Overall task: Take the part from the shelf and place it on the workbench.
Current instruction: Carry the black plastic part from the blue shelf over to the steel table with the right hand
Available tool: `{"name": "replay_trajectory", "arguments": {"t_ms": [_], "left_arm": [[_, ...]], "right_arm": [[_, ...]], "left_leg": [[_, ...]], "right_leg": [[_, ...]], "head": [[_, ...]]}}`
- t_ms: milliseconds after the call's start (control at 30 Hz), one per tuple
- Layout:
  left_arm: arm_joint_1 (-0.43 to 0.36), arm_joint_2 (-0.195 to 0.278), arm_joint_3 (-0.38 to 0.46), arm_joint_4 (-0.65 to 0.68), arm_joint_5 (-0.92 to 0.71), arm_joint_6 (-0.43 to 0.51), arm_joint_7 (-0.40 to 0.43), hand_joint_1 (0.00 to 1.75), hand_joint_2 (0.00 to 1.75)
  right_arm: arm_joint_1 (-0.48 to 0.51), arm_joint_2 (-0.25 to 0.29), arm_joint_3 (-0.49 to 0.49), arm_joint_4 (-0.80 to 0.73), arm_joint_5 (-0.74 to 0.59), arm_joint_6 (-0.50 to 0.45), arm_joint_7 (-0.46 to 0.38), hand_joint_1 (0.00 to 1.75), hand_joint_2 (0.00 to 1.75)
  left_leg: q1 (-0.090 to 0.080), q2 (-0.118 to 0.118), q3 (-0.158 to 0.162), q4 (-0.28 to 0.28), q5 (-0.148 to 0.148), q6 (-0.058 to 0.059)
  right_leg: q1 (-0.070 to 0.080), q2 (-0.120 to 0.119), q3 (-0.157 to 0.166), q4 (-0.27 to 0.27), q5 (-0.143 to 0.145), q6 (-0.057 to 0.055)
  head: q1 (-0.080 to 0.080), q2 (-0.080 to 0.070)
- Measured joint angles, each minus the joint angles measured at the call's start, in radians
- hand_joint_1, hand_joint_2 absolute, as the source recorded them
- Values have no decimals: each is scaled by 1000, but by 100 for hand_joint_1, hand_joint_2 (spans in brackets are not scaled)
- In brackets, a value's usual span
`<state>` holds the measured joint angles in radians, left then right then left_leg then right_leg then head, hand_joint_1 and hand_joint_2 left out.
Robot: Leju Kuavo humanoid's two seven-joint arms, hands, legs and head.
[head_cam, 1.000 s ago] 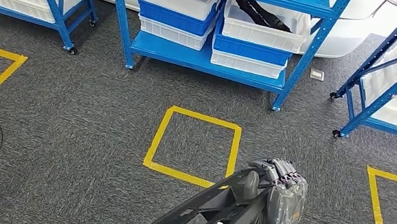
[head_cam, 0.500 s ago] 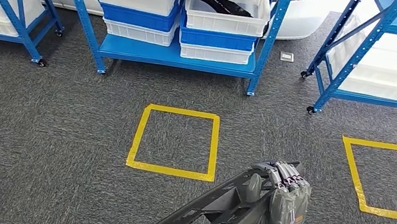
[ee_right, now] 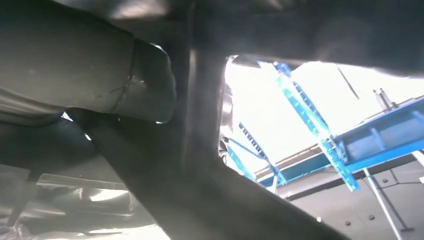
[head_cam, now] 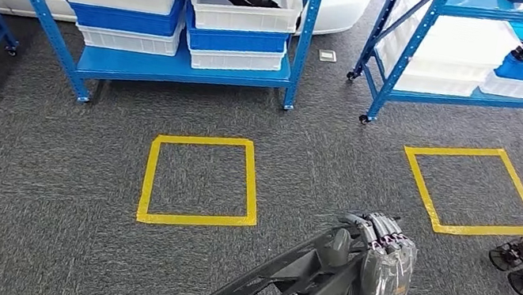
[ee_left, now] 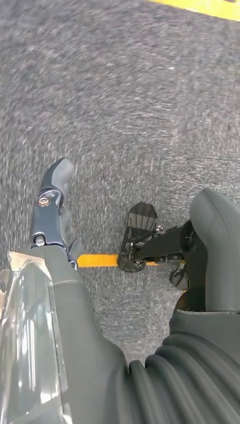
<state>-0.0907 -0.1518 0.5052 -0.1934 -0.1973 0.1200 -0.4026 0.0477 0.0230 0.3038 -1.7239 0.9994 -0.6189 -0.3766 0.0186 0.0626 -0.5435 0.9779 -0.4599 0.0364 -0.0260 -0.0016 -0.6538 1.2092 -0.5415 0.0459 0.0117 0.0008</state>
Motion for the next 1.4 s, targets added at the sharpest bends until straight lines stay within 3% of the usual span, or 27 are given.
{"name": "replay_trajectory", "arguments": {"t_ms": [67,100,133,200,233,300,367,433,467,500,567,600,633,700,733,800,867,933,967,1000,1067,1100,1167,1233,1300,1367,1400], "left_arm": [[-2,-2,-2,0,-7,5,-5,0,175],[-3,-2,-3,0,-9,4,-6,0,175],[-4,-3,-4,0,-11,2,-7,0,175],[-6,-4,-6,0,-13,-2,-8,0,175],[-8,-4,-7,0,-13,-3,-8,0,175],[-9,-5,-7,0,-13,-3,-7,0,175],[-5,-5,-7,0,-12,-3,-6,0,175],[-1,-4,-7,0,-13,-4,-6,0,175],[1,-4,-7,0,-13,-4,-6,0,175],[2,-4,-7,0,-13,-4,-7,0,175],[2,-3,-7,0,-12,-4,-8,0,175],[3,-2,-7,0,-12,-4,-9,0,175],[3,-2,-7,0,-12,-4,-10,0,175],[3,-2,-7,1,-10,-3,-12,0,175],[3,-3,-7,1,-10,-3,-13,0,175],[4,-4,-7,0,-8,-2,-16,0,175],[6,-4,-7,0,-8,-2,-17,0,175],[8,-4,-7,1,-6,-2,-18,0,175],[9,-4,-6,1,-5,-2,-18,0,175],[9,-4,-6,1,-3,-2,-18,0,175],[8,-5,-6,1,-1,-2,-18,0,175],[8,-5,-6,1,-1,-2,-19,0,175],[8,-5,-6,1,-1,-2,-19,0,175],[8,-5,-6,1,-1,-3,-20,0,175],[8,-6,-6,1,-1,-5,-22,0,175],[13,-6,-6,1,-1,-7,-24,0,175],[16,-6,-6,1,-2,-8,-24,0,175]], "right_arm": [[-1,2,-1,-4,13,0,7,175,0],[-1,3,-2,-8,18,0,9,175,0],[-1,4,-2,-11,23,0,11,175,0],[2,6,-5,-19,31,0,14,175,0],[4,7,-6,-23,34,0,16,175,0],[7,11,-9,-32,36,0,18,175,0],[8,16,-10,-35,36,0,19,175,0],[11,19,-10,-35,36,0,19,175,0],[13,19,-11,-35,36,0,19,175,0],[14,19,-11,-36,36,0,19,175,0],[14,20,-11,-39,37,0,19,175,0],[14,21,-12,-41,37,1,19,175,0],[14,22,-12,-43,37,1,19,175,0],[15,23,-12,-45,37,2,19,175,0],[15,23,-12,-47,36,2,19,175,0],[15,23,-13,-50,36,2,18,175,0],[13,24,-12,-51,35,3,18,175,0],[13,24,-12,-52,34,4,17,175,0],[14,24,-12,-52,34,6,17,175,0],[14,24,-12,-52,34,7,17,175,0],[13,24,-12,-52,34,8,17,175,0],[12,25,-12,-52,34,8,16,175,0],[12,26,-13,-54,34,8,16,175,0],[13,27,-13,-57,34,8,16,175,0],[16,29,-13,-64,35,8,15,175,0],[18,33,-14,-69,37,8,15,175,0],[19,34,-15,-69,39,8,16,175,0]], "left_leg": [[-1,20,0,8,-4,-9],[-3,28,-1,12,-6,-15],[-6,36,-1,15,-8,-21],[-6,50,-1,15,-7,-31],[-2,45,-2,19,-13,-37],[3,1,-24,74,-59,-46],[4,-49,-78,206,-135,-48],[4,-63,-122,309,-169,-47],[5,-64,-120,308,-156,-45],[5,-68,-100,267,-126,-43],[9,-102,-33,133,-61,-38],[10,-120,-10,81,-45,-37],[10,-132,2,52,-40,-36],[5,-122,3,41,-40,-30],[4,-110,2,37,-35,-22],[5,-84,2,26,-24,-5],[3,-56,0,22,-20,3],[0,-27,-4,23,-20,4],[0,-13,-4,23,-20,3],[0,0,-4,23,-21,3],[-2,23,0,24,-23,-2],[-4,32,1,25,-25,-7],[-10,47,4,26,-27,-17],[-9,60,6,26,-29,-28],[-2,25,-3,56,-59,-38],[2,-35,-46,164,-127,-43],[2,-52,-75,231,-158,-44]], "right_leg": [[-3,-42,80,-146,47,14],[0,-55,102,-191,60,12],[3,-61,111,-213,65,6],[6,-39,103,-211,71,-9],[3,-30,101,-211,73,-15],[-5,-11,99,-213,81,-32],[-2,8,93,-213,86,-45],[2,32,90,-212,89,-50],[4,45,89,-210,90,-51],[4,58,89,-208,90,-50],[6,82,86,-201,90,-48],[8,93,82,-197,91,-45],[10,102,76,-195,93,-40],[11,122,61,-197,101,-24],[10,118,54,-195,103,-18],[12,76,26,-151,80,-16],[12,26,-29,-33,23,-22],[8,15,-75,75,-17,-17],[6,13,-73,82,-16,-10],[4,7,-49,48,-2,-1],[2,-31,35,-95,41,11],[6,-53,70,-157,56,10],[13,-70,94,-205,65,-2],[11,-46,89,-206,71,-14],[2,-24,89,-210,77,-29],[0,-3,89,-211,82,-43],[1,8,88,-211,84,-48]], "head": [[1,0],[1,0],[1,0],[0,0],[0,0],[-3,0],[-7,0],[-8,0],[-8,0],[-8,0],[-9,0],[-8,0],[-8,0],[-7,0],[-7,0],[-4,0],[1,0],[2,0],[3,0],[3,0],[3,0],[3,0],[2,0],[2,0],[-1,0],[-6,0],[-7,0]]}}
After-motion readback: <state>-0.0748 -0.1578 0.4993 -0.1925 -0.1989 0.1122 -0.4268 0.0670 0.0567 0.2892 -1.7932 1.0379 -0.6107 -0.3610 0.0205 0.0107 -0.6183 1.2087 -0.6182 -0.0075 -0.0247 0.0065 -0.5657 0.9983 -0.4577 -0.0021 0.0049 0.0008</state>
